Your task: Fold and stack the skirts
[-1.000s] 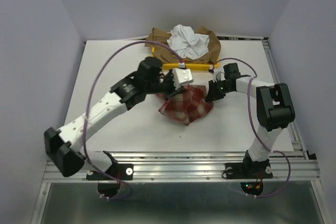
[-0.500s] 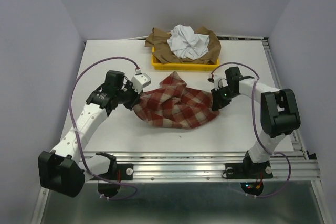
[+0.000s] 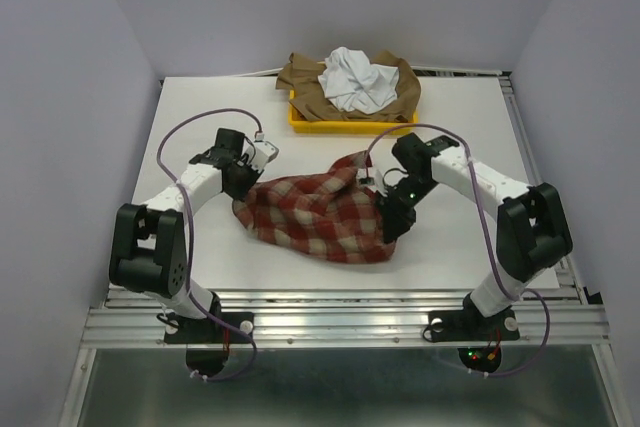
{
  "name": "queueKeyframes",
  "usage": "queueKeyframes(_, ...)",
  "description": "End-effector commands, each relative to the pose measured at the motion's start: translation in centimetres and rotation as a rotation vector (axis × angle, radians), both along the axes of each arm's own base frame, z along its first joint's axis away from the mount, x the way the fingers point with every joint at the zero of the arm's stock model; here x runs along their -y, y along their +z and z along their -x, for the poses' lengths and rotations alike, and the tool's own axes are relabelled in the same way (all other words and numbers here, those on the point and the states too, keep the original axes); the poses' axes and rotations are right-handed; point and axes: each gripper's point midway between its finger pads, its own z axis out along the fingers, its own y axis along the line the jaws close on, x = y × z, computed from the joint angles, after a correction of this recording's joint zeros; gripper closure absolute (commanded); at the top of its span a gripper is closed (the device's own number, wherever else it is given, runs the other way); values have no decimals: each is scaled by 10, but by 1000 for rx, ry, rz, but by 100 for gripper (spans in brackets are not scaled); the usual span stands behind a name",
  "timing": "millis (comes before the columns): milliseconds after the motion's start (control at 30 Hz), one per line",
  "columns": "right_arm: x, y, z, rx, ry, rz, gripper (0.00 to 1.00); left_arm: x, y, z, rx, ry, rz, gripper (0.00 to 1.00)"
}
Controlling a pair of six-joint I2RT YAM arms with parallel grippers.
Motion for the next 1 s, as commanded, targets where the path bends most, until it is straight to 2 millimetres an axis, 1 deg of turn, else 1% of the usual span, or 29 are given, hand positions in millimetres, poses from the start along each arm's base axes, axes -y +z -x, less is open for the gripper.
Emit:
queueKeyframes(0,-25,49,-49,23,-85,-132,73,-7,25,-51,166,-12,-67,100)
queueKeyframes(33,-25,55,-67,50,-126,-151,68,-5,28,-60,178,-21,-64,100)
queueKeyframes(67,-18,58,-96,73,-218,-172,57,0,28,-64,180,-57,-50,100)
queueKeyframes(100,-15,64,-116,103,-270,-185,48,3,30,-67,180,-74,-37,100)
queueKeyframes(133,-15,77,-151,204,-321,-222,41,2,33,-72,189,-78,-27,100)
queueKeyframes(167,-11,79,-169,227,-385,-212,40,4,35,-74,195,-89,-19,100)
queueKeyframes(200,-2,74,-194,282,-445,-159,40,7,37,-75,199,-113,-6,100)
queueKeyframes(233,-1,75,-220,368,-487,-155,40,9,38,-75,202,-126,1,100)
queueKeyframes(267,2,73,-233,380,-550,-126,41,9,38,-75,204,-130,3,100)
queueKeyframes(300,7,57,-247,384,-594,-75,41,11,40,-75,207,-144,15,100)
queueKeyframes(333,7,53,-256,382,-620,-69,41,12,41,-75,208,-152,26,100)
queueKeyframes(367,4,57,-269,400,-638,-83,41,12,42,-75,211,-155,34,100)
queueKeyframes(400,1,55,-274,371,-674,-90,41,14,43,-74,212,-162,52,100)
queueKeyframes(433,-4,47,-285,352,-710,-102,43,14,45,-72,215,-166,64,100)
queueKeyframes(533,-10,31,-296,323,-748,-127,44,16,47,-68,221,-177,100,100)
queueKeyframes(567,-12,21,-303,315,-776,-136,46,16,48,-67,223,-179,109,100)
queueKeyframes(600,-12,16,-307,318,-792,-132,46,18,50,-66,224,-187,126,100)
queueKeyframes(667,-15,2,-313,292,-827,-138,46,16,54,-65,231,-183,138,100)
queueKeyframes(700,-17,-3,-312,272,-832,-147,46,14,55,-64,228,-184,149,100)
queueKeyframes(733,-21,-2,-316,271,-838,-175,45,15,57,-64,232,-184,156,100)
queueKeyframes(800,-29,-4,-314,215,-866,-218,44,14,59,-64,234,-181,160,100)
queueKeyframes(833,-30,-7,-316,225,-869,-238,44,12,60,-65,236,-178,163,100)
queueKeyframes(933,-32,-20,-315,227,-885,-223,48,12,63,-65,239,-171,169,100)
queueKeyframes(967,-36,-21,-315,234,-882,-226,51,10,63,-65,239,-165,170,100)
